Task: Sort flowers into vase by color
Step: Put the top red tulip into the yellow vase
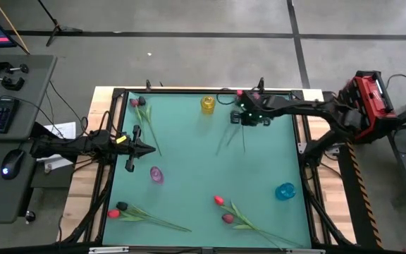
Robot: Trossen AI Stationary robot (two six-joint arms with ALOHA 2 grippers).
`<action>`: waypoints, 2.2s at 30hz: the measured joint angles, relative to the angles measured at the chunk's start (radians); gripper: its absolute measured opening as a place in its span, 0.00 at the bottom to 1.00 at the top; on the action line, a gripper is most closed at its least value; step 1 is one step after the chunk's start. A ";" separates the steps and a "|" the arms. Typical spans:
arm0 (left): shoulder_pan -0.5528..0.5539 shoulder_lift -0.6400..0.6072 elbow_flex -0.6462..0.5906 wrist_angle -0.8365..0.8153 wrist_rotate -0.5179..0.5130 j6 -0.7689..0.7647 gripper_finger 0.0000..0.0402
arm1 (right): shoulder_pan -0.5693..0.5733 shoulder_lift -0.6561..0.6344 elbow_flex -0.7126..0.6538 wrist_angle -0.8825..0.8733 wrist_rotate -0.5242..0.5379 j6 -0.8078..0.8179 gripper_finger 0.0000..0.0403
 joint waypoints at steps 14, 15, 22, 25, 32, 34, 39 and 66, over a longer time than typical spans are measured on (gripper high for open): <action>0.000 0.000 0.000 0.000 0.000 0.000 0.00 | 0.106 -0.484 0.000 -0.095 -0.214 -0.568 0.00; 0.000 0.000 0.000 0.000 0.000 0.000 0.00 | 0.128 -0.522 0.000 -0.098 -0.204 -0.563 0.00; 0.000 0.000 0.000 0.000 0.000 0.000 0.00 | 0.322 -0.783 0.000 -0.118 0.046 -0.414 0.00; 0.000 0.000 0.000 0.000 0.000 0.000 0.00 | 0.399 -0.831 -0.001 -0.065 0.176 -0.386 0.00; 0.000 0.000 0.000 0.000 0.000 0.000 0.00 | 0.432 -0.725 -0.134 0.450 0.251 -0.602 0.00; 0.000 0.000 0.000 0.000 0.000 0.000 0.00 | 0.396 -0.652 -0.207 0.679 0.246 -0.638 0.00; 0.000 0.000 0.000 0.000 0.000 0.000 0.00 | 0.255 -0.407 -0.314 1.246 0.216 -0.817 0.00; 0.000 0.000 0.000 0.000 0.000 0.000 0.00 | -0.040 0.273 0.117 1.287 0.050 -1.006 0.00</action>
